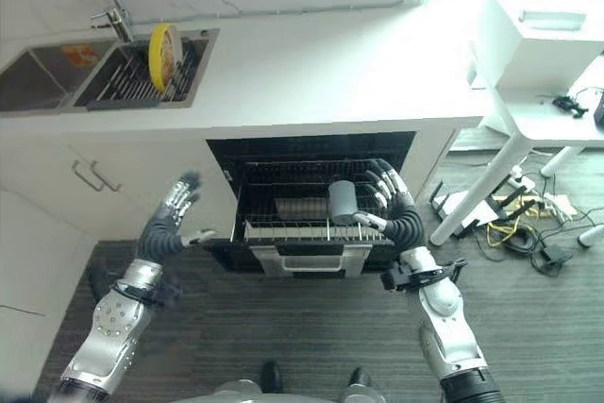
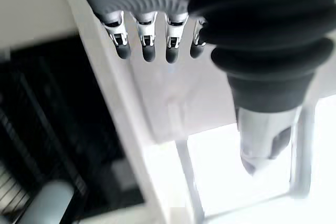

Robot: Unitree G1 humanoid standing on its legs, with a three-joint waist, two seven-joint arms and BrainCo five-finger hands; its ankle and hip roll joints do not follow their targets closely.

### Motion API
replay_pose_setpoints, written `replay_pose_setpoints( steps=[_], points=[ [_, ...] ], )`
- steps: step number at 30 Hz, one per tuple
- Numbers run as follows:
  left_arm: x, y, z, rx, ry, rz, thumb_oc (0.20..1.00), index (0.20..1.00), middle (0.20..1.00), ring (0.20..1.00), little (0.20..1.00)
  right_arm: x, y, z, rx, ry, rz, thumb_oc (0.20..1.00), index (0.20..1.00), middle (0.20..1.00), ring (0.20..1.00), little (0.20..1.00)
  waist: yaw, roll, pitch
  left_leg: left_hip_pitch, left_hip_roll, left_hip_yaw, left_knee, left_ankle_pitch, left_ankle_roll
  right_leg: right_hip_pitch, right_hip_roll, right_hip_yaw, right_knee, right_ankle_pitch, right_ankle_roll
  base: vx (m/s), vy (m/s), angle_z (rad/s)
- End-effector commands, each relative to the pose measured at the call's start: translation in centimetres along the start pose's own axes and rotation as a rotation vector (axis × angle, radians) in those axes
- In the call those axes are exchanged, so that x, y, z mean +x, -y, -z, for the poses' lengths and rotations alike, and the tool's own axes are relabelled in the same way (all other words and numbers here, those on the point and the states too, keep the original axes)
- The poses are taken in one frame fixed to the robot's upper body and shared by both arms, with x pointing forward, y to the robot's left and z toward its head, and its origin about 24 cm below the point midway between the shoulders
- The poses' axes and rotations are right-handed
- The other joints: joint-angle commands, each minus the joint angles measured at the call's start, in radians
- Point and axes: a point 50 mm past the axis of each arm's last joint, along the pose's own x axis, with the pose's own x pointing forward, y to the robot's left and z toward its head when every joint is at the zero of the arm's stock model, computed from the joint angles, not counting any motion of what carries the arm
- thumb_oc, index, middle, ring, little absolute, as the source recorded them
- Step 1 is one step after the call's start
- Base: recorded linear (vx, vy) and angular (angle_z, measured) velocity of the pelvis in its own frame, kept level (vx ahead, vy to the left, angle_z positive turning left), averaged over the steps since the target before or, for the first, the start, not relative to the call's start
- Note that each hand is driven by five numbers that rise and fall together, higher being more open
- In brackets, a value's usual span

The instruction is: Place the dishes in the dishwasher.

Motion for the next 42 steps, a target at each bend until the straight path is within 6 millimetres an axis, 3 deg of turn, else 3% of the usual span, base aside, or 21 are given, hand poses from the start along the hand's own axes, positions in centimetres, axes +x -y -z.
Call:
replay_pose_setpoints(
  steps=[1, 2, 16, 19, 21, 23, 24, 26, 27, 28, 31, 34, 36, 39, 42],
  points=[
    [0.9, -1.1, -0.8, -0.01, 0.041, 0.042, 1.0, 1.0, 1.0, 1.0, 1.0, 1.3, -0.2, -1.9, 0.004, 0.117, -0.031, 1.0, 1.0, 1.0, 1.0, 1.0, 0.007, -0.051, 0.001, 0.029, -0.01, -0.056, 0.018, -0.097, -0.006, -0.031, -0.044, 0.052, 0.085, -0.065, 0.043, -0.01, 0.016, -0.06],
    [2.4, 1.8, 3.1, -0.369, -0.143, -0.11, 1.0, 1.0, 1.0, 1.0, 1.0, -0.2, 1.1, 2.7, 0.251, -0.012, 0.131, 1.0, 1.0, 1.0, 1.0, 1.0, -0.04, -0.081, -0.031, 0.082, 0.017, -0.075, 0.016, -0.112, -0.014, 0.029, 0.04, 0.146, 0.048, -0.102, -0.012, -0.01, 0.011, -0.03],
    [2.2, 1.6, 3.1, -0.343, -0.158, -0.097, 1.0, 1.0, 1.0, 1.0, 1.0, -0.3, 0.9, 3.0, 0.212, -0.034, 0.183, 1.0, 1.0, 1.0, 1.0, 1.0, -0.04, -0.076, -0.037, 0.086, 0.017, -0.082, 0.02, -0.113, -0.011, 0.032, 0.05, 0.152, 0.066, -0.118, -0.021, 0.01, -0.001, 0.01],
    [2.3, 1.7, 3.1, -0.303, -0.169, -0.065, 1.0, 1.0, 1.0, 1.0, 1.0, -0.6, 1.1, 2.9, 0.212, -0.036, 0.188, 1.0, 1.0, 1.0, 1.0, 1.0, -0.058, -0.077, -0.033, 0.075, 0.022, -0.078, 0.068, -0.129, -0.008, 0.021, 0.062, 0.176, 0.099, -0.136, -0.032, -0.01, -0.006, 0.08],
    [2.4, 1.5, 3.0, -0.252, -0.16, -0.027, 1.0, 1.0, 1.0, 1.0, 1.0, -0.6, 1.4, 2.4, 0.186, -0.026, 0.167, 1.0, 1.0, 1.0, 1.0, 1.0, -0.073, -0.099, -0.013, 0.018, 0.026, -0.058, 0.283, -0.192, 0.006, -0.007, 0.046, 0.184, 0.16, -0.148, -0.054, -0.03, 0.03, 0.46],
    [2.4, 1.3, 2.8, -0.243, -0.148, -0.03, 1.0, 1.0, 1.0, 1.0, 1.0, -0.4, 1.6, 2.2, 0.17, -0.019, 0.159, 1.0, 1.0, 1.0, 1.0, 1.0, -0.058, -0.108, 0.011, -0.082, 0.024, -0.137, 0.437, -0.159, 0.0, -0.018, 0.051, 0.219, 0.18, -0.147, -0.072, 0.0, 0.137, 0.38],
    [2.5, 1.1, 2.7, -0.24, -0.139, -0.042, 1.0, 1.0, 1.0, 1.0, 1.0, -0.1, 1.8, 2.1, 0.167, -0.02, 0.15, 1.0, 1.0, 1.0, 1.0, 1.0, -0.053, -0.102, 0.023, -0.1, 0.03, -0.17, 0.423, -0.142, -0.001, -0.029, 0.059, 0.244, 0.2, -0.152, -0.075, 0.06, 0.388, -0.47],
    [2.5, 0.7, 2.6, -0.255, -0.108, -0.042, 1.0, 1.0, 1.0, 1.0, 1.0, 0.4, 2.6, 1.6, 0.148, -0.003, 0.152, 1.0, 1.0, 1.0, 1.0, 1.0, -0.048, -0.072, 0.052, -0.126, 0.107, -0.178, 0.332, -0.037, -0.049, -0.029, 0.046, 0.246, 0.22, -0.176, -0.069, 0.11, 0.585, -0.65],
    [2.6, 0.7, 2.5, -0.257, -0.101, -0.04, 1.0, 1.0, 1.0, 1.0, 1.0, 0.4, 2.9, 1.4, 0.144, 0.003, 0.157, 1.0, 1.0, 1.0, 1.0, 1.0, -0.058, -0.068, 0.051, -0.102, 0.114, -0.157, 0.294, -0.068, -0.047, -0.028, 0.022, 0.233, 0.215, -0.173, -0.055, 0.15, 0.636, -0.57],
    [2.8, 0.9, 2.5, -0.254, -0.101, -0.027, 1.0, 1.0, 1.0, 1.0, 1.0, 0.1, 3.3, 1.1, 0.148, 0.003, 0.175, 1.0, 1.0, 1.0, 1.0, 1.0, -0.07, -0.059, 0.042, -0.062, 0.111, -0.138, 0.225, -0.096, -0.05, -0.038, -0.02, 0.212, 0.214, -0.162, -0.026, 0.14, 0.543, -0.42],
    [3.1, 1.1, 2.4, -0.228, -0.104, 0.004, 1.0, 1.0, 1.0, 1.0, 1.0, -0.9, 3.5, 1.3, 0.167, -0.001, 0.208, 1.0, 1.0, 1.0, 1.0, 1.0, -0.083, -0.051, 0.028, -0.021, 0.068, -0.138, 0.185, -0.133, -0.026, -0.055, -0.071, 0.209, 0.233, -0.144, 0.017, 0.14, 0.427, 0.03],
    [3.1, 1.1, 2.3, -0.204, -0.124, 0.016, 1.0, 1.0, 1.0, 1.0, 1.0, -1.4, 3.0, 1.7, 0.191, -0.004, 0.22, 1.0, 1.0, 1.0, 1.0, 1.0, -0.08, -0.05, 0.025, -0.012, 0.019, -0.128, 0.186, -0.158, 0.013, -0.076, -0.09, 0.201, 0.267, -0.131, 0.034, 0.11, 0.323, 0.11],
    [2.7, 0.6, 2.3, -0.188, -0.135, -0.013, 1.0, 1.0, 1.0, 1.0, 1.0, -1.4, 2.3, 1.8, 0.208, -0.005, 0.19, 1.0, 1.0, 1.0, 1.0, 1.0, -0.059, -0.052, 0.027, -0.001, -0.001, -0.085, 0.174, -0.167, 0.033, -0.105, -0.103, 0.144, 0.311, -0.107, 0.037, 0.02, 0.259, -0.05],
    [2.2, 0.0, 2.1, -0.178, -0.134, -0.042, 1.0, 1.0, 1.0, 1.0, 1.0, -1.1, 1.6, 1.9, 0.221, -0.011, 0.165, 1.0, 1.0, 1.0, 1.0, 1.0, -0.036, -0.056, 0.034, 0.008, -0.013, -0.042, 0.148, -0.17, 0.051, -0.12, -0.062, 0.097, 0.367, -0.13, 0.034, 0.0, 0.151, -0.83],
    [2.3, 0.0, 1.8, -0.182, -0.121, -0.029, 1.0, 1.0, 1.0, 1.0, 1.0, -1.3, 1.7, 1.9, 0.224, -0.004, 0.183, 1.0, 1.0, 1.0, 1.0, 1.0, -0.042, -0.07, 0.032, 0.001, -0.046, -0.044, 0.141, -0.174, 0.061, -0.116, 0.051, 0.105, 0.361, -0.17, -0.007, 0.04, 0.064, -0.02]
  ],
)
